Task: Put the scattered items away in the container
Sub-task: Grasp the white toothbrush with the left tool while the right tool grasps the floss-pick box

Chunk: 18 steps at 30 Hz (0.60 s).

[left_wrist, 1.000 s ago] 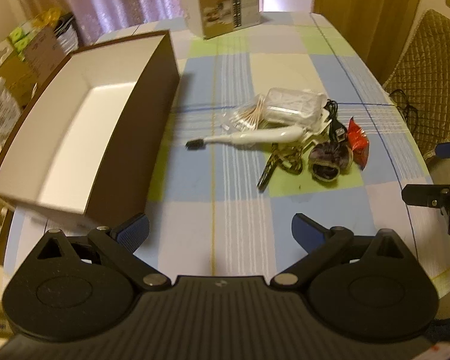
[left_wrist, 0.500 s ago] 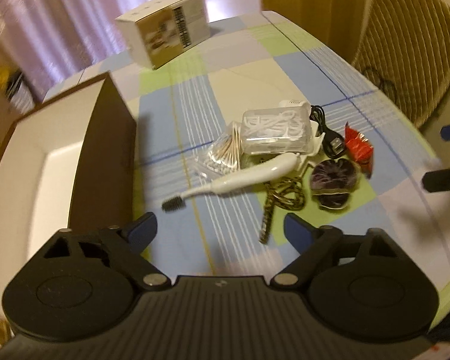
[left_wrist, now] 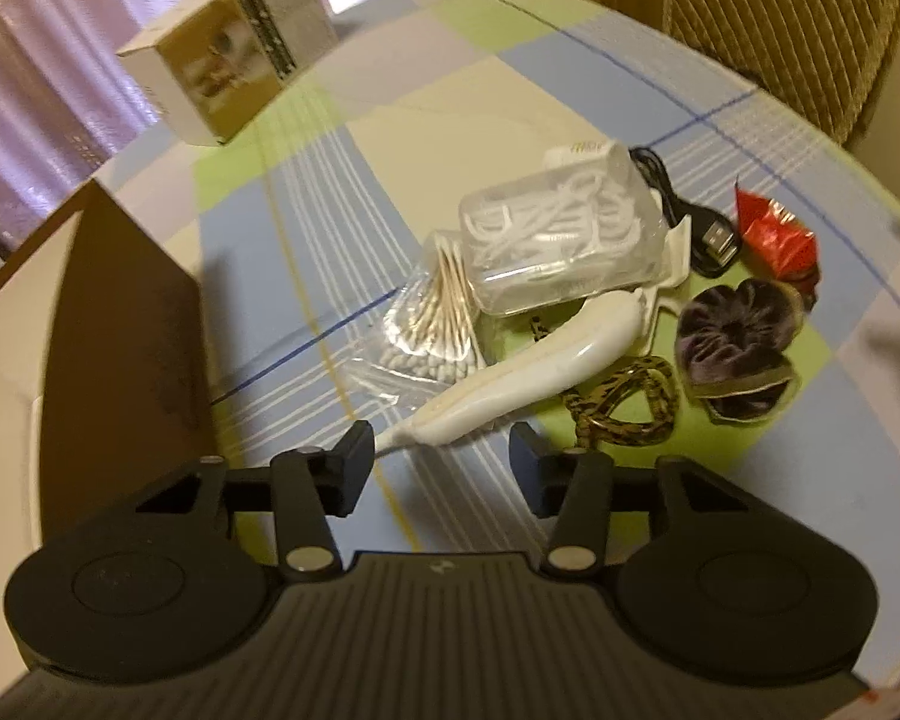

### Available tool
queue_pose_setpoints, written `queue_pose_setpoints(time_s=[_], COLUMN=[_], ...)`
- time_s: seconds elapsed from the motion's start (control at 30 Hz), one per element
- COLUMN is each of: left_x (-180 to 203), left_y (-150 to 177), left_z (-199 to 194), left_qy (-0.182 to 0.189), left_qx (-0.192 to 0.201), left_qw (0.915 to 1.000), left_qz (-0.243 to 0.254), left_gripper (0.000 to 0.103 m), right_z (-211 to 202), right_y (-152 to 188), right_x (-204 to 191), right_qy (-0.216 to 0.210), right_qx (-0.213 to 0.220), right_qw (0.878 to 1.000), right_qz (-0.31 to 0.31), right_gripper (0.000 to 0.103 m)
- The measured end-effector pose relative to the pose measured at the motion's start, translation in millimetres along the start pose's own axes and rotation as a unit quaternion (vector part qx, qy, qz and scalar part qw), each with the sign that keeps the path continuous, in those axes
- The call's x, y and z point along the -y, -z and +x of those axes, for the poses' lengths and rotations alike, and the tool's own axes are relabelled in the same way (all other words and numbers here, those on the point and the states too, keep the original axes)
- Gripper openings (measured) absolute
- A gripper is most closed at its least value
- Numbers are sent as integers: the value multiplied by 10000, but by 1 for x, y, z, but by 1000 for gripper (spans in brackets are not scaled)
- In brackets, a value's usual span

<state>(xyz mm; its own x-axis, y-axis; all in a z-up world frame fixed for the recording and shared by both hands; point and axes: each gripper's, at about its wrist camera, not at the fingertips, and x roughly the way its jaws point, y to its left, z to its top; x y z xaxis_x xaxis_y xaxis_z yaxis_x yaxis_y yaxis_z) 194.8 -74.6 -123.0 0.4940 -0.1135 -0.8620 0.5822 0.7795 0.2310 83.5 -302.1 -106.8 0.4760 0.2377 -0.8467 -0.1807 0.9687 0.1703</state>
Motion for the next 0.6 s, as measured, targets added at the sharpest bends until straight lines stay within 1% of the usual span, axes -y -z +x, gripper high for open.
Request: queue_pose_setpoints(time_s=[0.17, 0.23, 0.3, 0.4, 0.47, 0.53, 0.6], left_x=[5, 7, 9, 9, 9, 7, 2], left_y=[-3, -3, -2, 1, 6, 14, 23], left_z=[17, 21, 23, 20, 17, 12, 8], left_qy=[80, 92, 130, 330, 347, 396, 492], left_qx=[40, 23, 1, -126, -217, -359, -546], left_qw=[9996, 9993, 9988, 9986, 9986, 9985, 9968], left_qz=[283, 366, 475, 403, 335, 108, -323], left_gripper=[44, 38, 30, 22, 20, 17, 15], right_z=[4, 6, 8, 10, 11, 13, 14], right_y=[-2, -3, -3, -3, -3, -4, -5], right_x=[7, 10, 11, 12, 12, 11, 10], right_qy=[29, 43, 48, 39, 20, 6, -15], right_qx=[-68, -99, -127, -172, -187, -198, -210], right_qw=[9999, 9999, 9998, 9997, 9997, 9997, 9997], right_qz=[67, 105, 131, 151, 140, 120, 100], right_gripper=[101, 101, 101, 101, 101, 101, 101])
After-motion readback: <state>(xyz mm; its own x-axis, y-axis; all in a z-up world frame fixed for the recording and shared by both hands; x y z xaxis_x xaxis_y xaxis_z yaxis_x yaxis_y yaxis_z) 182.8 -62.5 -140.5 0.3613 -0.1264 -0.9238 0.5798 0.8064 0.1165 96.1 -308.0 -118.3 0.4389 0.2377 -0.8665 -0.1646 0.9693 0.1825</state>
